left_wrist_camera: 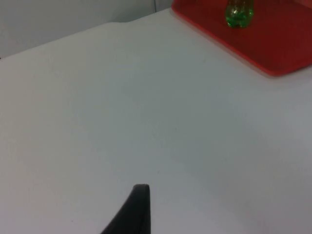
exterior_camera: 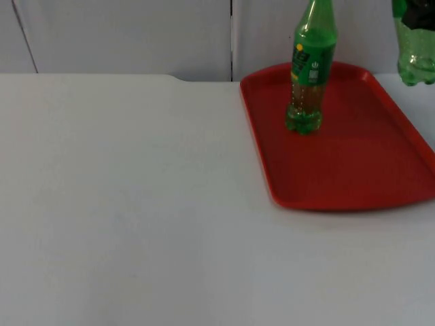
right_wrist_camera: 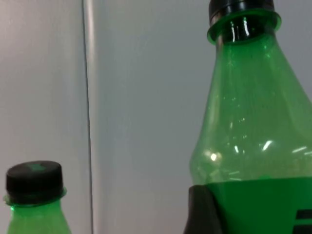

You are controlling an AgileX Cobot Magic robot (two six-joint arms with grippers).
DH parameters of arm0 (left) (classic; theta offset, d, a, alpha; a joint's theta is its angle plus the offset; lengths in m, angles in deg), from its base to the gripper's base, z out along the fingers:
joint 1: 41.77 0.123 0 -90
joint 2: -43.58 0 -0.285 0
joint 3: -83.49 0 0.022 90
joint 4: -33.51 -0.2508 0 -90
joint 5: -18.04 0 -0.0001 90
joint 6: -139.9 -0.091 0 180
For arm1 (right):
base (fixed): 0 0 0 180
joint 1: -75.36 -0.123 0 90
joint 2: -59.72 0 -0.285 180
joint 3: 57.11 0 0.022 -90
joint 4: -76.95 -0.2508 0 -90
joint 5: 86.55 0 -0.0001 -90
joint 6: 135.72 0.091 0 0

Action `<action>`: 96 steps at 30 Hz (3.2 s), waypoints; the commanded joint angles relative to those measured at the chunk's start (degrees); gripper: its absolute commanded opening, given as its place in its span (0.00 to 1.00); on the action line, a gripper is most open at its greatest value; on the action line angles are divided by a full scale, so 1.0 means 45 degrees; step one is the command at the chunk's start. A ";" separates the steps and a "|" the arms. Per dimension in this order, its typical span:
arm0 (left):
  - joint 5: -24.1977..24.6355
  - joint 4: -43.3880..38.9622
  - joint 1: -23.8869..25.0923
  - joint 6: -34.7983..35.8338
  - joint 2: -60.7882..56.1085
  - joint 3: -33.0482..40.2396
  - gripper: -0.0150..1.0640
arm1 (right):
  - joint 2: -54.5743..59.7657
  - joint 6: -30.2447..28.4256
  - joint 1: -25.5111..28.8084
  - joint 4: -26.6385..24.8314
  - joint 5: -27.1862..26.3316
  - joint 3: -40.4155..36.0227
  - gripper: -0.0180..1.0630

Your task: Place the bottle upright on the tray.

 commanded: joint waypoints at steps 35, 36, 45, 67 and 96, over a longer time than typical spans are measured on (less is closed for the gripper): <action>-0.0051 0.0033 -0.0034 0.0014 -0.0061 0.0071 0.99 | 0.5604 0.0793 -0.0539 -0.0798 -0.0495 0.6370 0.02; -0.0051 0.0046 -0.0034 0.0014 -0.0061 0.0071 0.99 | 0.5604 0.0793 -0.0539 -0.0798 -0.0495 0.6370 0.02; -0.0051 0.0096 -0.0034 0.0014 -0.0061 0.0071 0.99 | 0.5599 0.0255 -0.0539 -0.0663 -0.0495 0.6370 0.02; -0.0051 0.0262 -0.0034 -0.0004 -0.0061 0.0071 0.99 | 0.6063 -0.0399 -0.1168 -0.3349 -0.0495 0.6370 0.02; -0.0051 0.0262 -0.0034 -0.0004 -0.0061 0.0071 0.99 | 0.6391 -0.0495 -0.1143 -0.2607 -0.0495 0.6370 0.71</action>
